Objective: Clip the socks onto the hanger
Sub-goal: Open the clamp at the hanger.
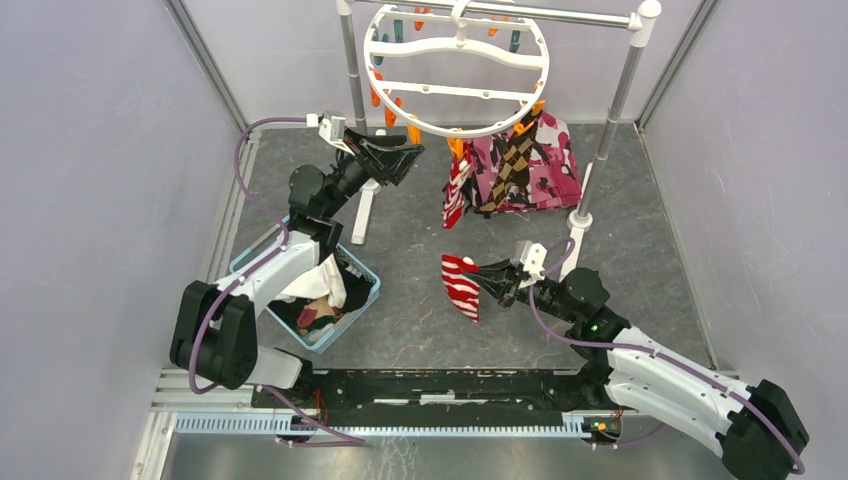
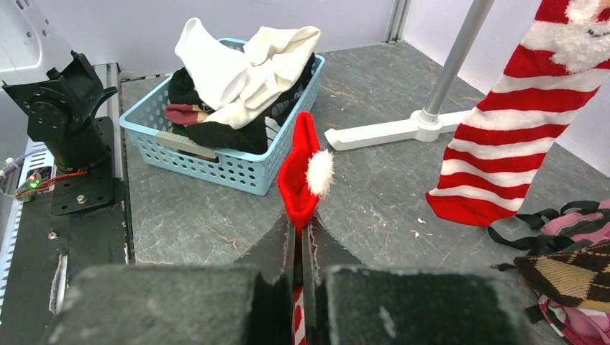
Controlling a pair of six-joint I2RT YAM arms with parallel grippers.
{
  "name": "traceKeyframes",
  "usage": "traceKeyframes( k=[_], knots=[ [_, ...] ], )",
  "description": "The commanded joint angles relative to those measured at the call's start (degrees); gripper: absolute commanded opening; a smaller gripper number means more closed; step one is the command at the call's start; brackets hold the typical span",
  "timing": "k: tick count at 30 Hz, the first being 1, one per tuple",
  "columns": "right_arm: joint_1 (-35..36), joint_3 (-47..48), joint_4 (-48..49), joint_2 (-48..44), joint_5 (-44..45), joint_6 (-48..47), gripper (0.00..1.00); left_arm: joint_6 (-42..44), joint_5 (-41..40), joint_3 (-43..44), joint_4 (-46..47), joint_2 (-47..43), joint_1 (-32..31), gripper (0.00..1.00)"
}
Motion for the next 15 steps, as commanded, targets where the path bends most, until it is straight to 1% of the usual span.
traceKeyframes(
  k=[1, 9, 15],
  knots=[
    [-0.5, 0.1, 3.3, 0.1, -1.2, 0.8, 0.0, 1.8, 0.0, 2.8, 4.8, 1.0, 0.2, 0.77],
    [-0.7, 0.1, 3.4, 0.3, -1.5, 0.9, 0.0, 0.5, 1.0, 3.4, 9.3, 2.5, 0.2, 0.75],
    [-0.8, 0.1, 3.5, 0.3, -1.8, 1.1, 0.0, 0.3, 1.0, 4.5, 10.5, 3.4, 0.2, 0.73]
  ],
)
